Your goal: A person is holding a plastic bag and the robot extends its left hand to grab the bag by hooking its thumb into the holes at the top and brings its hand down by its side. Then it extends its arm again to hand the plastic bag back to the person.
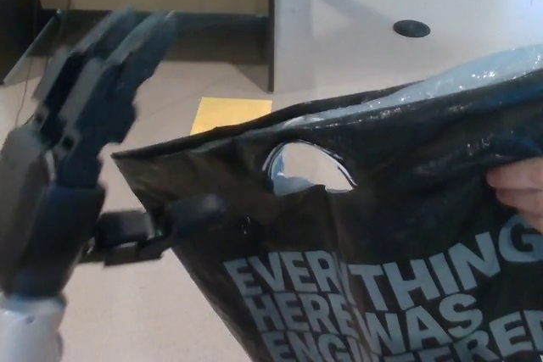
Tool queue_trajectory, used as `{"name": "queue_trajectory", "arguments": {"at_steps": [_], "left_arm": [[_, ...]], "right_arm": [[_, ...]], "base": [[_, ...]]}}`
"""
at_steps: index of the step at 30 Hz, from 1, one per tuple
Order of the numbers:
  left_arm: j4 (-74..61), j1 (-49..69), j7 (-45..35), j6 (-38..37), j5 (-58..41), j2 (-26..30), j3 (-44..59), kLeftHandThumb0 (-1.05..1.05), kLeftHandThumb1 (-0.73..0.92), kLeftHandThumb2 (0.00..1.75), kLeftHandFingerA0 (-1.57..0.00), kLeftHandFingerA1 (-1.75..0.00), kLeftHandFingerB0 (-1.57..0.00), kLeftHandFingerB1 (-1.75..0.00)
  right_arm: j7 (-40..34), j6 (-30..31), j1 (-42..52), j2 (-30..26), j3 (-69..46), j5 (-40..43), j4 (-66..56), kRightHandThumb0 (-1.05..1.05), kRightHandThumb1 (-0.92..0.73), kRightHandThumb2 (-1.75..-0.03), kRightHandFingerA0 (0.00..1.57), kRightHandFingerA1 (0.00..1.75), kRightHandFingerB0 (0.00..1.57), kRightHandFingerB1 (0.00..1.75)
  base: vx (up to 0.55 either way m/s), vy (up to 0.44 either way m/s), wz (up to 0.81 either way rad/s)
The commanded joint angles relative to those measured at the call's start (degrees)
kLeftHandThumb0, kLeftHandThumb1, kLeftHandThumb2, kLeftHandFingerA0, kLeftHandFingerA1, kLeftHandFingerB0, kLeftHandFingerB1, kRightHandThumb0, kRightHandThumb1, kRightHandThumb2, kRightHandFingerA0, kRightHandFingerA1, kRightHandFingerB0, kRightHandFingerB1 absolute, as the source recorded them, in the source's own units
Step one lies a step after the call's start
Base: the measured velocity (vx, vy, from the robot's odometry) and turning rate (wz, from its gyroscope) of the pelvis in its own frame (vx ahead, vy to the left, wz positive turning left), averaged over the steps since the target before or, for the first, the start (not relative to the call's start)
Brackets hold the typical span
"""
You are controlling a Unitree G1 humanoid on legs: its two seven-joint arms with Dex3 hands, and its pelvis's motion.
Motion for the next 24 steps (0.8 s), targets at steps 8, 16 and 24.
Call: {"name": "queue_trajectory", "arguments": {"at_steps": [8,16,24], "left_arm": [[0.4,-9.0,-8.1,13.2,11.9,-4.0,-7.5,-0.61,0.39,0.75,-0.03,-0.35,-0.08,-0.26],[5.9,-9.5,-6.4,15.3,16.3,-7.5,-12.9,-0.31,0.23,0.83,-0.02,-0.50,0.00,-0.47],[10.7,-16.3,-6.6,18.7,18.2,-8.7,-12.9,-0.30,0.30,0.86,-0.01,-0.49,0.00,-0.47]], "right_arm": [[0.1,-0.1,-0.3,-1.5,0.2,-0.6,0.2,-0.33,-0.67,-0.61,0.74,0.47,0.55,0.39],[1.2,-0.7,2.4,-2.7,-0.1,0.1,-0.3,-0.31,-0.67,-0.60,0.69,0.47,0.54,0.39],[1.2,-0.5,2.1,-2.5,0.2,-0.1,-0.3,-0.41,-0.57,-0.80,0.65,0.57,0.51,0.51]], "base": [[0.00,0.000,0.00],[0.00,0.000,0.00],[0.00,0.000,0.00]]}}
